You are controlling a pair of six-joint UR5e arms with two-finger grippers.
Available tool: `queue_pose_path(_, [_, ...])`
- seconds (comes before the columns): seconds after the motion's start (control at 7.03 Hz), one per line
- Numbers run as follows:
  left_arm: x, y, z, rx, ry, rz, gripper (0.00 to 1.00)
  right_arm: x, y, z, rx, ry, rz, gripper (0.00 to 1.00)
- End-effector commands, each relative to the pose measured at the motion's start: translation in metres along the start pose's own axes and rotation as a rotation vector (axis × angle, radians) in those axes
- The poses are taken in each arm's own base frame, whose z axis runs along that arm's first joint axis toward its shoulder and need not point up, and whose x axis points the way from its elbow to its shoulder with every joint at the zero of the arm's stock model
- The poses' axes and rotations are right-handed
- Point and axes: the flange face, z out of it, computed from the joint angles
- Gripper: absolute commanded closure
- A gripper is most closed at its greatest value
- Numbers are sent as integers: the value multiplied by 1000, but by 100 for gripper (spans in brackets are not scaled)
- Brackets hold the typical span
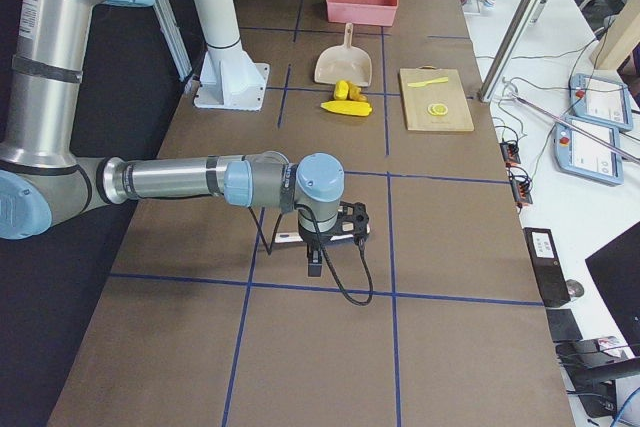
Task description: Sweep and dump trash into bin
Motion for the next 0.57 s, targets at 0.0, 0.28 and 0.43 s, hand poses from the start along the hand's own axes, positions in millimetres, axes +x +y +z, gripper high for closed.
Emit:
queue_pose_path(0.0, [1, 2, -1, 3, -4, -2, 0, 0, 0, 0, 0, -5, 6, 0])
queue_pose_path(0.28, [4, 2, -3, 6, -4, 7, 0, 0, 0, 0, 2, -3, 1, 0])
queue_pose_path(0.43, [2, 2, -2, 5, -6, 1, 0, -1, 0, -1, 3, -3, 0, 0])
